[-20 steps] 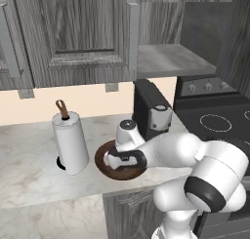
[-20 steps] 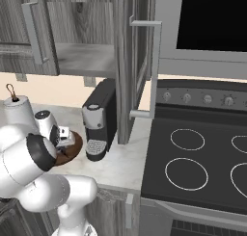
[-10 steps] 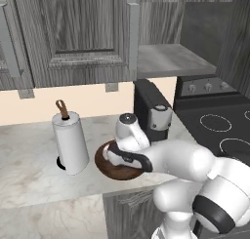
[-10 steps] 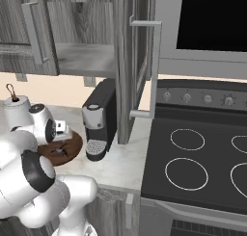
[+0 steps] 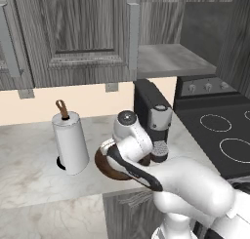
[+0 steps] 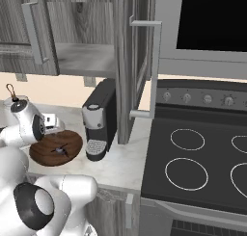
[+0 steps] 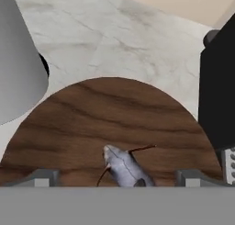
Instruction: Retrieve the bowl from the cabinet, then place the raw meat into the bowl to avoid contamination.
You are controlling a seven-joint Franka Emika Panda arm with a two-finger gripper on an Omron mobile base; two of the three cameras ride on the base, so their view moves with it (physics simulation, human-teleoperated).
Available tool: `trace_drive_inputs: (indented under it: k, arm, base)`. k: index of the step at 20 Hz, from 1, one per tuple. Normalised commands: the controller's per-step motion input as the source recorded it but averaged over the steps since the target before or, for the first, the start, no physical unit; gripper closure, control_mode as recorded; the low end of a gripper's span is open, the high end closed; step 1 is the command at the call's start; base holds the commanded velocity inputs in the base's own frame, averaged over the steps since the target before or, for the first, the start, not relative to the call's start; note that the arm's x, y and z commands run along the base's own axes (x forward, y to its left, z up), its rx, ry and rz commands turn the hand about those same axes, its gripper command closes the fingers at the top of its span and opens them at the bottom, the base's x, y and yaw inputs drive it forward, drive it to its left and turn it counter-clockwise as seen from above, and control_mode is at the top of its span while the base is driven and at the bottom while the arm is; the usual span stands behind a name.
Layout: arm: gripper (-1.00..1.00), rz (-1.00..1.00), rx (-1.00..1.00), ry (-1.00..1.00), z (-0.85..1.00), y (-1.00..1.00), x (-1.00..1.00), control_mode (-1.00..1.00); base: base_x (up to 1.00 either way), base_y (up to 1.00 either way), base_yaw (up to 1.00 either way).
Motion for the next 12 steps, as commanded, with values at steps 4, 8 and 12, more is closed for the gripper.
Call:
trace_drive_inputs:
  k: [4, 8, 12]
  arm:
    - [-1.00, 0.00, -0.01, -0.13, 0.62, 0.02, -0.24, -1.00]
    - [-1.00, -0.01, 0.00, -0.15, 0.59, 0.02, -0.25, -1.00]
    - [-1.00, -0.02, -0.02, -0.15, 0.50, 0.14, -0.23, -1.00]
  base:
    - [0.00, 0.00, 0.00]
    - [0.00, 0.00, 0.00]
    - [0.00, 0.00, 0.00]
